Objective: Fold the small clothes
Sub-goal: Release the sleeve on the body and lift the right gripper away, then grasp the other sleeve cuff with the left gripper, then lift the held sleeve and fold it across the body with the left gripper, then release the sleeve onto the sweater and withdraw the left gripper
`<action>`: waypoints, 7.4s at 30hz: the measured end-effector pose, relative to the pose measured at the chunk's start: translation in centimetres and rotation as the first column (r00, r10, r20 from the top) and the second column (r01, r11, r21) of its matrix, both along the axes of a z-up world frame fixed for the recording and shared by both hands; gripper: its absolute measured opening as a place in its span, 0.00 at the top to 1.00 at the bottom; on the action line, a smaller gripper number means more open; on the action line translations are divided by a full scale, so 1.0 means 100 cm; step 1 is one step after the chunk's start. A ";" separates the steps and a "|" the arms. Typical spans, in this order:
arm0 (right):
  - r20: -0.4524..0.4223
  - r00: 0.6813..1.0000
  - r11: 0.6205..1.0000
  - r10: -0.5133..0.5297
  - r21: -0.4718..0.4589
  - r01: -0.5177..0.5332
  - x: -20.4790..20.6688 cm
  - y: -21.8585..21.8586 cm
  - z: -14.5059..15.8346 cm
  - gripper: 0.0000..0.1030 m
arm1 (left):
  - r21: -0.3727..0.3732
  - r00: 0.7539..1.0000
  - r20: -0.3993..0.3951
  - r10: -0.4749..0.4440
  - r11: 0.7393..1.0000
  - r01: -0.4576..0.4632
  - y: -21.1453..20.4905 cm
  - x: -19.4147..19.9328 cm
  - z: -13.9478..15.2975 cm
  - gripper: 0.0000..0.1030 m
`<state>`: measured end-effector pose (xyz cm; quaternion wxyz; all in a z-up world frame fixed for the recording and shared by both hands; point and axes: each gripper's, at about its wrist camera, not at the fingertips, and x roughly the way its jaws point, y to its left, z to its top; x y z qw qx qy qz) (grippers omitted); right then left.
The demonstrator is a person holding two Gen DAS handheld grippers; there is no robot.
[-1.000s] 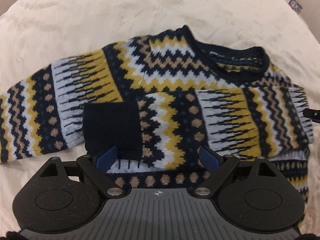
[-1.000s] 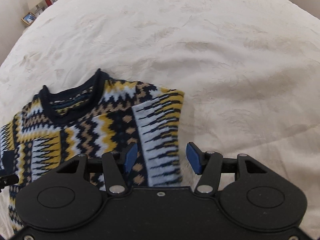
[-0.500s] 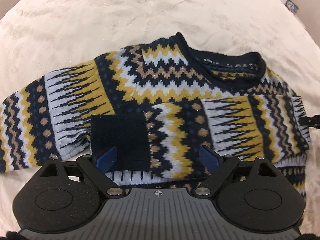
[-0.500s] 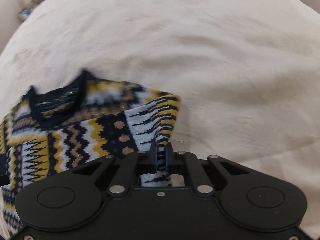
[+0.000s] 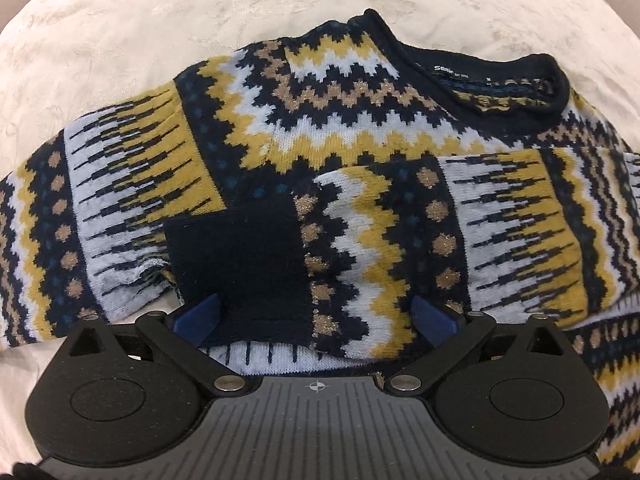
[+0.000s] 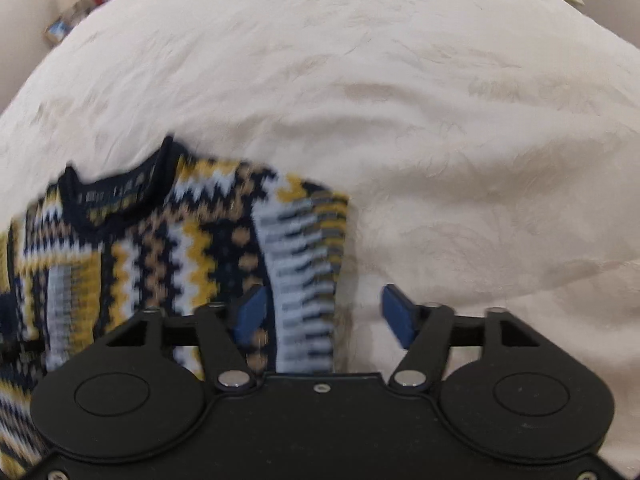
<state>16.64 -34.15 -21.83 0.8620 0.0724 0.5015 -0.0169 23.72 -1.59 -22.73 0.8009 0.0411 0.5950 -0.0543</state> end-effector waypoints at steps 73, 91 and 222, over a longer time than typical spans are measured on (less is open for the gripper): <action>0.112 0.948 0.942 0.298 0.124 -0.311 -0.078 0.227 0.094 0.08 | -0.328 0.551 0.338 0.763 0.645 -0.691 0.387 -0.109 0.105 1.00; 0.108 0.945 0.935 0.310 0.143 -0.323 -0.077 0.214 0.091 0.08 | -0.481 0.542 0.133 0.830 0.532 -0.697 0.364 -0.127 0.089 0.33; 0.075 0.989 0.954 0.131 0.263 -0.146 -0.034 0.041 0.037 0.08 | -0.424 0.957 0.279 -0.073 0.885 0.191 -0.045 -0.041 0.112 0.26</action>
